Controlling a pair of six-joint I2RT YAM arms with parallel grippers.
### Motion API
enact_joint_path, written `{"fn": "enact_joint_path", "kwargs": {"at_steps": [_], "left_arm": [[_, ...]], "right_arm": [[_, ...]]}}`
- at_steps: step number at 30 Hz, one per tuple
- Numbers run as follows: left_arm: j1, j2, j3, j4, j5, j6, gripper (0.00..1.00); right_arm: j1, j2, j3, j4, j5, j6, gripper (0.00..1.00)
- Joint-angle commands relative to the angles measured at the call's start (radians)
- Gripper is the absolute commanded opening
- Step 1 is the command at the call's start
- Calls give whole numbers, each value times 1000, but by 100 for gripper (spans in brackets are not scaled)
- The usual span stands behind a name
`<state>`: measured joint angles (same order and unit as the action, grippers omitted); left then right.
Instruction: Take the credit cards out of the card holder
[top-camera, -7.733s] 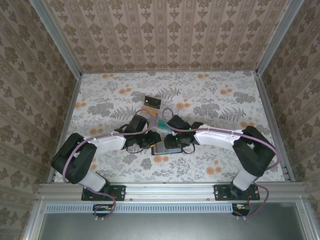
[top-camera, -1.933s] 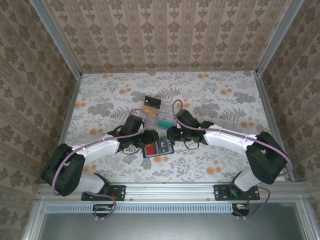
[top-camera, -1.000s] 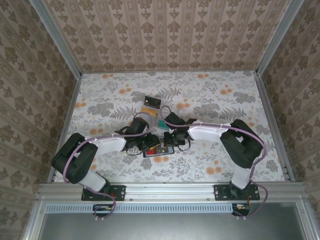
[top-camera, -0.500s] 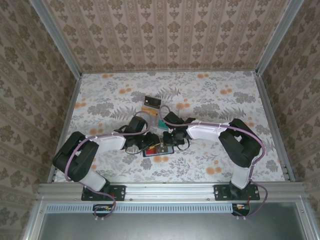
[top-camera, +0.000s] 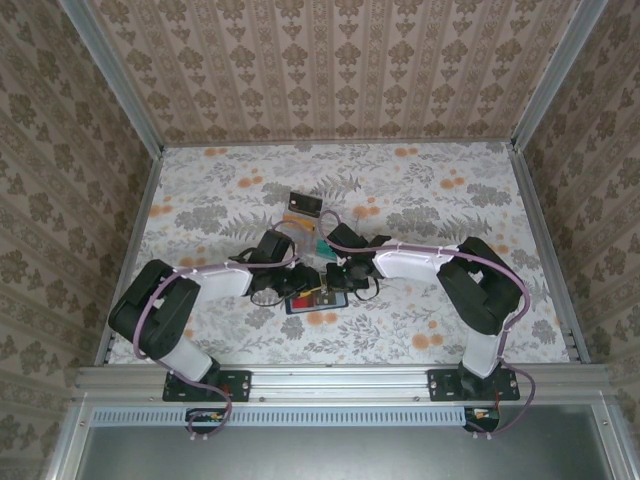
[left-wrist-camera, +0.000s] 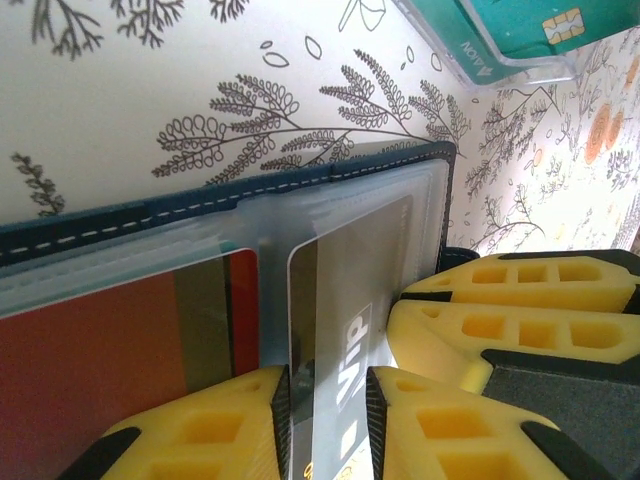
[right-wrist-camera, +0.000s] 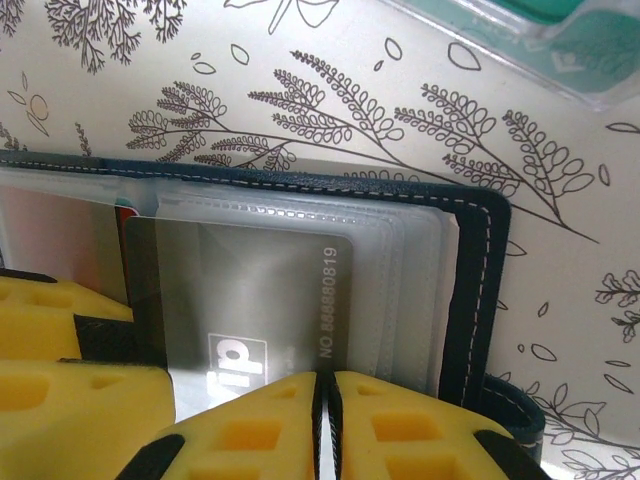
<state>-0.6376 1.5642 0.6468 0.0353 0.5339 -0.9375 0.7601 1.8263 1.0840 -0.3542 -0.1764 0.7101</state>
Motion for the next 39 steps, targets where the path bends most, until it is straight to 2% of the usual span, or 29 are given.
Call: {"fn": "enact_joint_path", "kwargs": {"at_steps": [1,14,21,24,36,39], "left_arm": [[7,8,16,15,43,30,26],[23,-33,-13,59,56,6,16],[23,-44,-23,58,58,18,5],[27,-53,-22,33,52,34,0],[89,-220,-59,-167,-12,118,0],[118,-298,-58,-229,-44,143,0]], "right_arm": [[5,43,0,-69,28,-6,16],[7,49,8,-89,52,-1,16],[8,48,4,-91,59,5,16],[8,44,1,-92,69,8,16],[-2,-22,-17,-60,83,12,16],[-14,-72,-19,-30,54,4,20]]}}
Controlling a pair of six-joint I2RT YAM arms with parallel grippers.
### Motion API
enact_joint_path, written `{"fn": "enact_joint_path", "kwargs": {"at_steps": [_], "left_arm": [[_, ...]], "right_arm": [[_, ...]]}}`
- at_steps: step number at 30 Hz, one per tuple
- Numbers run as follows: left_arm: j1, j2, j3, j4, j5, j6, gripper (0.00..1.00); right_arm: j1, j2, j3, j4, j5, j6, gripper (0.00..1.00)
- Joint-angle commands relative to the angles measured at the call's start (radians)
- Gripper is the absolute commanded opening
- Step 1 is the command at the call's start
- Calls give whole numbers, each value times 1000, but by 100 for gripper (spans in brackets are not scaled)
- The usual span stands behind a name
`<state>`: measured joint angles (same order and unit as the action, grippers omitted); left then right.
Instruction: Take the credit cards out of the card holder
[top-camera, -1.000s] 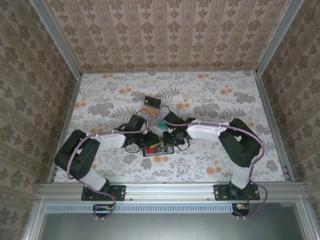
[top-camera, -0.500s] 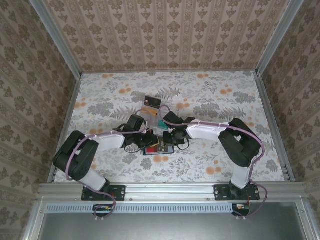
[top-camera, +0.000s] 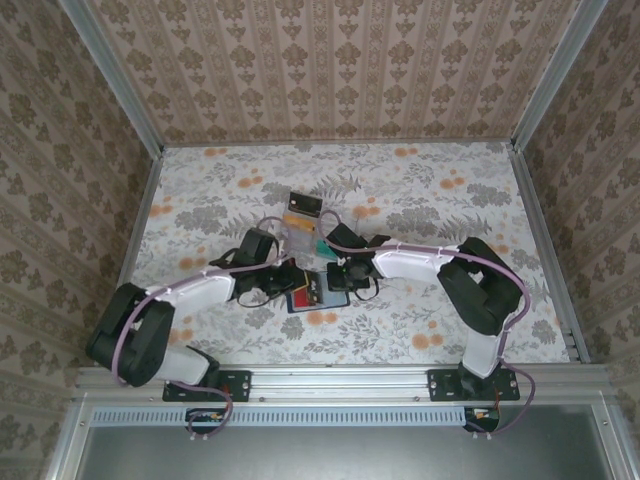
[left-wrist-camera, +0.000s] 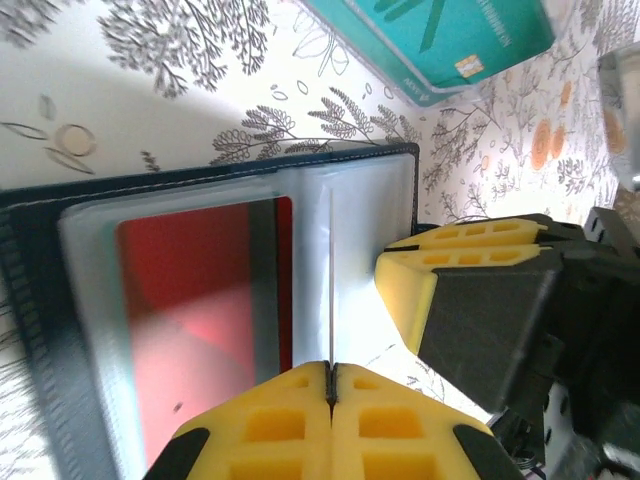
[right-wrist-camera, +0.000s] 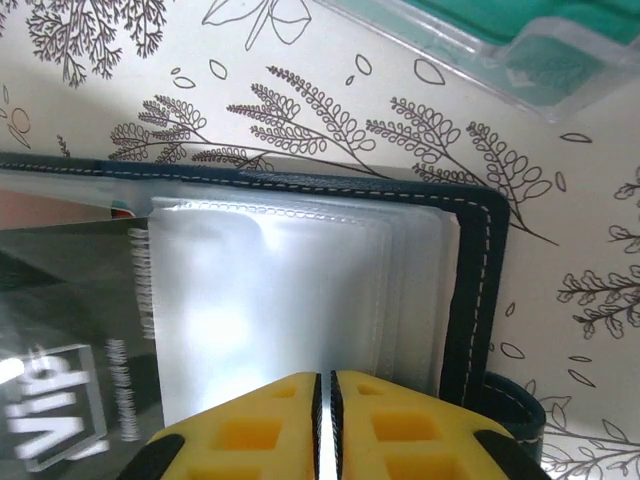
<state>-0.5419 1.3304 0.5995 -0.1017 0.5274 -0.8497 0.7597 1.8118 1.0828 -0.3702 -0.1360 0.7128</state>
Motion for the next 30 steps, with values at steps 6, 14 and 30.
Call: {"fn": "enact_joint_path", "kwargs": {"at_steps": [6,14,30], "left_arm": [[60,-180,8,-94,-99,61,0],[62,-281,65,26,-127,-47,0],[140,-300,63,286,-51,-273,0]], "right_arm": [[-42,-191,18,38,0,-10,39],[-125,-284,-63,347,-253,100,68],[-174,-131,-67,846,-555,484,60]]}}
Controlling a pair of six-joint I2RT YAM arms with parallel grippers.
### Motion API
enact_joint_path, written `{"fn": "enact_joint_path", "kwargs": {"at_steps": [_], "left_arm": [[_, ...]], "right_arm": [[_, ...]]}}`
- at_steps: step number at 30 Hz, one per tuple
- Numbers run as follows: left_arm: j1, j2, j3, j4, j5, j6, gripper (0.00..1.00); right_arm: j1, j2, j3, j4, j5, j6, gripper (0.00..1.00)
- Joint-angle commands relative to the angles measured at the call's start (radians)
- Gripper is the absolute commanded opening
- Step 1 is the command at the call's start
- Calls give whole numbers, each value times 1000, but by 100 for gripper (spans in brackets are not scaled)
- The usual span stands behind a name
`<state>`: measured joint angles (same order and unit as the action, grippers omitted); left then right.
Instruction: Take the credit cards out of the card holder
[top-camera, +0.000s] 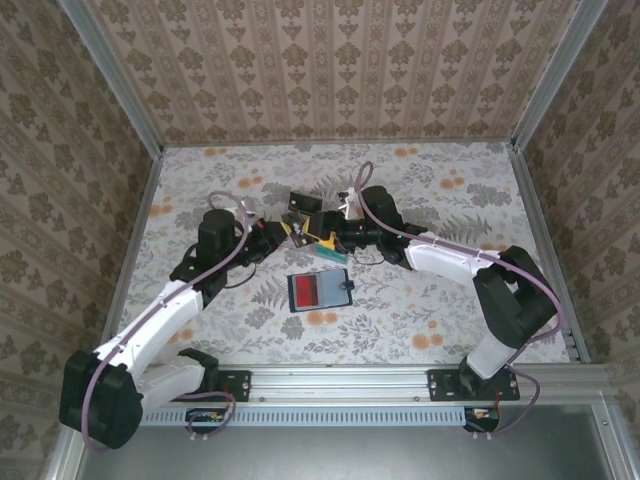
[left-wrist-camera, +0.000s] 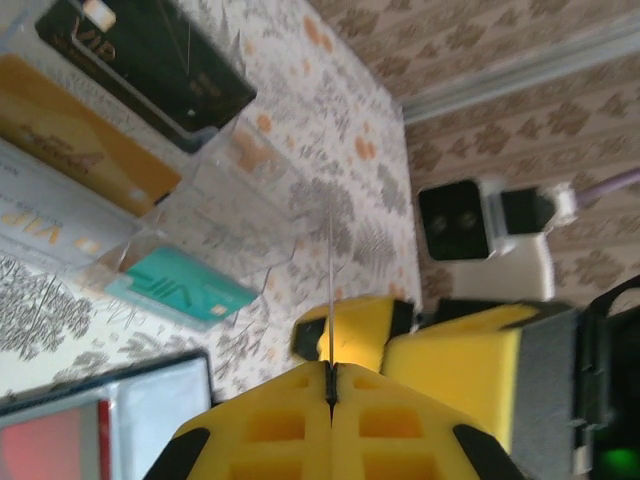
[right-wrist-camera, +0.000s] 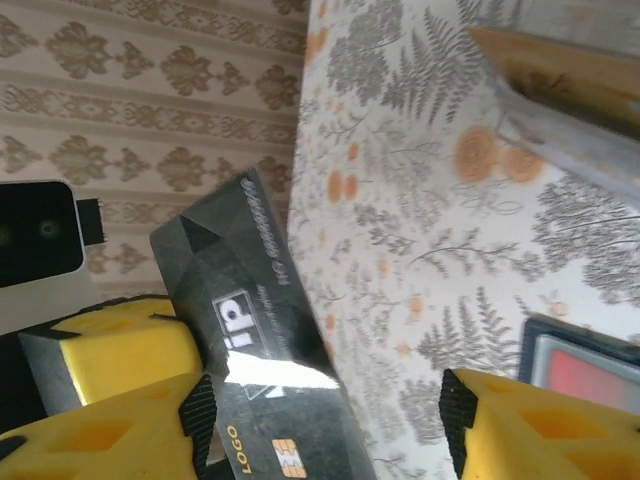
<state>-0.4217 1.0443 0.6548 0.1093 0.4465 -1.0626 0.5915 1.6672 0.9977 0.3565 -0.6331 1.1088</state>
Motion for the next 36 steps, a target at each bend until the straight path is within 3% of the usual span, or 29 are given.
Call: {"fn": "enact_joint_path", "kwargs": {"at_steps": [1,7,16,21,25,28,31,36], "left_arm": [[29,-11,3,80,38,-66,0],[49,8,-21,138,71,-121,0],[60,1,-42,159,83,-159,0],[64,-15,-65,164,77,-174,0],[67,-34,-62,91,63,-148,1],[67,-54,-27,-81,15,-66,22],[67,-58,10,-278,-65,22,41],[67,-44,-19,-365,-134,64,71]], "right_arm": [[-7,18,20,123,-58,91,59],[-10,35,9,243,-73,180,44],[-22,57,-22,381,-53,266,32],[-24,50,-29,421,-64,265,13],[-25,32,-28,346,-62,186,1],[-31,-1,-29,233,-39,49,0],[-47,-58,-14,55,8,-186,0],[-70,-119,91,-289,124,-623,0]]}}
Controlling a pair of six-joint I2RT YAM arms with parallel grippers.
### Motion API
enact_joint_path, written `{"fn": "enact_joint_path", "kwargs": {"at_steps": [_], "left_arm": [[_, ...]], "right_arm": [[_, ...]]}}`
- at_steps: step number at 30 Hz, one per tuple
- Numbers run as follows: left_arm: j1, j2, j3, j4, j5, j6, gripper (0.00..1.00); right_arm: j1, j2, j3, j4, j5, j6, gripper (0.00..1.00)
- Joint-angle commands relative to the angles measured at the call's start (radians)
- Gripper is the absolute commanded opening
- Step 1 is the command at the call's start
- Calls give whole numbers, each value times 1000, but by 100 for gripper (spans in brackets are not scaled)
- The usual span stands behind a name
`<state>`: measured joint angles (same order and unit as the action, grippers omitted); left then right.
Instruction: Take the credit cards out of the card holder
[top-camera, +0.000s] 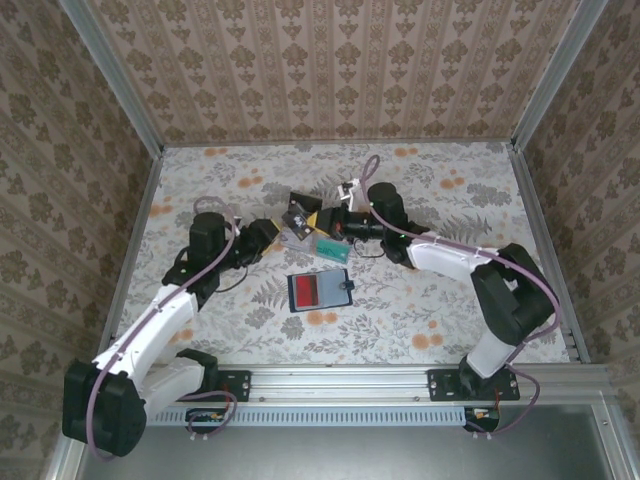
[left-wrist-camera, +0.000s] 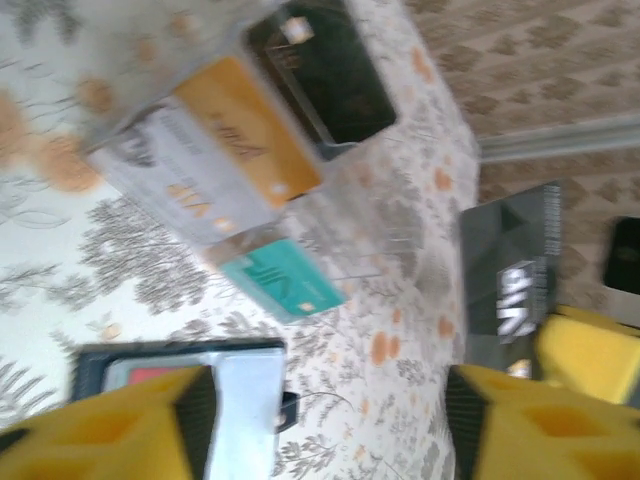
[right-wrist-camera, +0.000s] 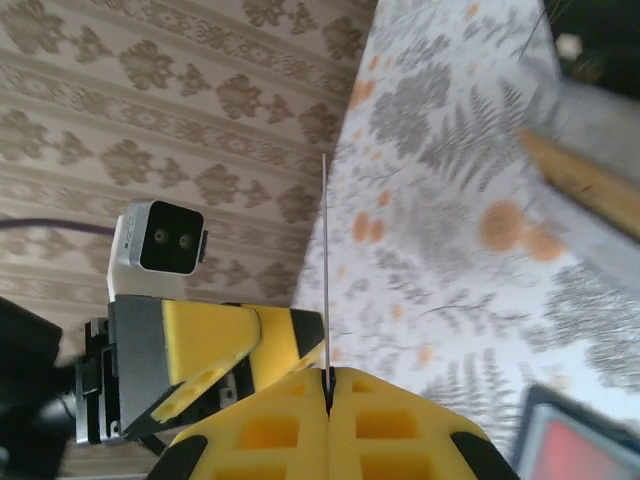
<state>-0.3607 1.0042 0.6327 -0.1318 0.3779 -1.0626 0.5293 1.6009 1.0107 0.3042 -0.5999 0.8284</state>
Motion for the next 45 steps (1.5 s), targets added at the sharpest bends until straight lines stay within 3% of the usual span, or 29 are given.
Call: {"fn": "enact_joint_path", "kwargs": {"at_steps": [1,5,8,22,31,45], "left_arm": [[7,4,1,-144,-77,75,75],[8,35,4,-199,-120,118,92],[8,56,4,-214,-152,135,100],[11,69,7,-239,-149,165,100],[11,78,11,-245,-115,190,100],[12,99,8,-223,-73,202,100]], "right_arm": [[-8,-55,110,-296,117,-426,0],[-8,-36,208,-437,194,-673,0],[-7,2,267,-468,155,-806,0],[3,259,546,-523,154,-1214,0],[3,406,671,-556,189,-1320,0],[-2,476,728,-617,202,-1357,0]]}}
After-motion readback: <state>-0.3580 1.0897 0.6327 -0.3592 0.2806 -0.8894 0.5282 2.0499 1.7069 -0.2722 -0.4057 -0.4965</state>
